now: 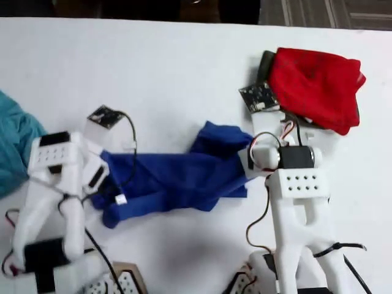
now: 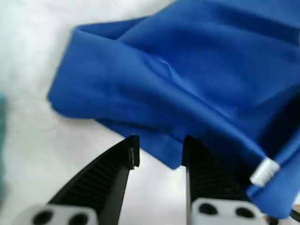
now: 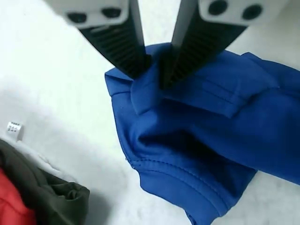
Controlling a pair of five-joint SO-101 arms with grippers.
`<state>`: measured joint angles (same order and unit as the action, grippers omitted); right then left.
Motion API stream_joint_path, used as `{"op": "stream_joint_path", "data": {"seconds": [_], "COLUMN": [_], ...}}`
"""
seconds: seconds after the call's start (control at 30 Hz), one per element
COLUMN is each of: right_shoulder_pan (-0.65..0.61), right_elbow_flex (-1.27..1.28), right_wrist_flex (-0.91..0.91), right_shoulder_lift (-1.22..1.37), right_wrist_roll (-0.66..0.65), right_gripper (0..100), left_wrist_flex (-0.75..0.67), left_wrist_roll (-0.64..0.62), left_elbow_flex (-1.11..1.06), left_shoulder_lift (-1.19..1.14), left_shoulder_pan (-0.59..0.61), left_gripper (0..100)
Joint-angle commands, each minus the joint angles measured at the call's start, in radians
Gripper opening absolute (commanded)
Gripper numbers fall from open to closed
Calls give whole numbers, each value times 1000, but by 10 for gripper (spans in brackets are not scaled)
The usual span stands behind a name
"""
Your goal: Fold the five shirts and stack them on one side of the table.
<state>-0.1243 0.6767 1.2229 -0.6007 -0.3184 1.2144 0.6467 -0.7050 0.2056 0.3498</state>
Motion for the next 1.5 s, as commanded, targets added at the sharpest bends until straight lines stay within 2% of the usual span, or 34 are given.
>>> {"op": "stream_joint_path", "data": {"seconds": [0.0,0.1,0.23,0.27,0.5,0.73,0.87,1.03,1.2,1.37,1.47], "right_shoulder_pan": [8,8,4,2,4,7,8,8,10,8,10], "right_elbow_flex": [-3,-3,-3,-3,5,123,149,149,149,149,153], "right_wrist_flex": [16,12,7,1,-41,-228,-294,-312,-314,-315,-314], "right_shoulder_lift": [-44,-44,-39,-38,-36,-44,-44,-44,-44,-44,-44], "right_wrist_roll": [-8,-8,-8,-8,-2,3,3,3,3,3,3], "right_gripper": [20,20,20,20,20,20,20,20,20,20,20], "left_wrist_flex": [-11,-9,-8,-5,6,74,167,381,555,571,569], "left_wrist_roll": [-15,-17,-17,-15,-23,-66,-66,-64,-55,8,44], "left_elbow_flex": [79,122,191,208,421,796,1012,1199,1274,1196,1141], "left_shoulder_lift": [-118,-215,-325,-350,-483,-520,-559,-586,-583,-563,-549], "left_shoulder_pan": [-8,-8,-8,-8,-8,-29,-63,-110,-138,-107,-68], "left_gripper": [172,162,14,37,27,27,27,27,28,132,130]}}
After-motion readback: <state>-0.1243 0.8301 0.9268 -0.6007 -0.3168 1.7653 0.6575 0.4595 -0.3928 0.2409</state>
